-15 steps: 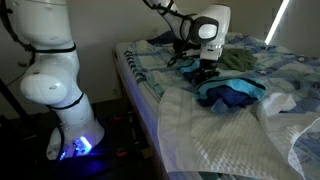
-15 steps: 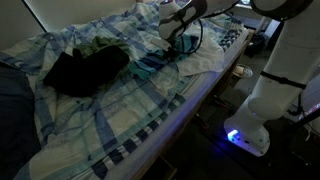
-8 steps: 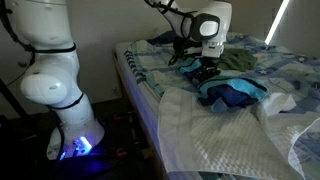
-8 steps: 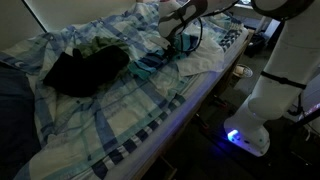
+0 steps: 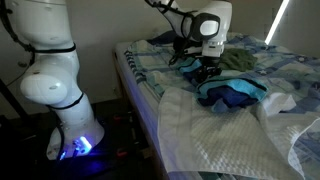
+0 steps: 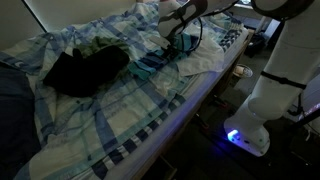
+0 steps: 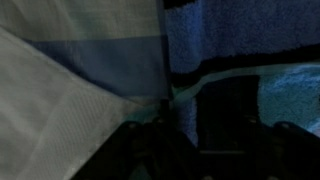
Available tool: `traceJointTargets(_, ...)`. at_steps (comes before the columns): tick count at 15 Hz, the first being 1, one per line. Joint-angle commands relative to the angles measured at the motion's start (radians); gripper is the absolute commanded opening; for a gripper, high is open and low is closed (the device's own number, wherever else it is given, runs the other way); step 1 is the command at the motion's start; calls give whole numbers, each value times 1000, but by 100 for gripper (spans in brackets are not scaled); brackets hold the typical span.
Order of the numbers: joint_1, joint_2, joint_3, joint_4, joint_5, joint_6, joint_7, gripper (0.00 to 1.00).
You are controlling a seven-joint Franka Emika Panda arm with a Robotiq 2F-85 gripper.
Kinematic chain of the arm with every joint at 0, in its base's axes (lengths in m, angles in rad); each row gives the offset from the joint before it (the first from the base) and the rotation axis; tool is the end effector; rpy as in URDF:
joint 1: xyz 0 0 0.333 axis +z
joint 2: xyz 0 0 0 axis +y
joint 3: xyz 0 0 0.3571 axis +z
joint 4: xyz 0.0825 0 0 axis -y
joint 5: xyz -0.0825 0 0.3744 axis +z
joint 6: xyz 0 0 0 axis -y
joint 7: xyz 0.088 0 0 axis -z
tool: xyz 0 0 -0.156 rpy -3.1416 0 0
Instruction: Unfold the blue towel.
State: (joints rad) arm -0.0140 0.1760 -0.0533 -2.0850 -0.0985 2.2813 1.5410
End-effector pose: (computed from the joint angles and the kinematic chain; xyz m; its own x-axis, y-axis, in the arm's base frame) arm 0.5747 -0.0442 0.3416 0.0262 -0.9960 0.0856 -0.9995 -0.0276 -0.0150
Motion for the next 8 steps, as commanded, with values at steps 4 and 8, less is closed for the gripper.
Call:
traceJointTargets(4, 19, -18, -13, 13, -18, -26, 31, 2)
traceJointTargets(8, 20, -28, -12, 10, -23, -30, 32, 46)
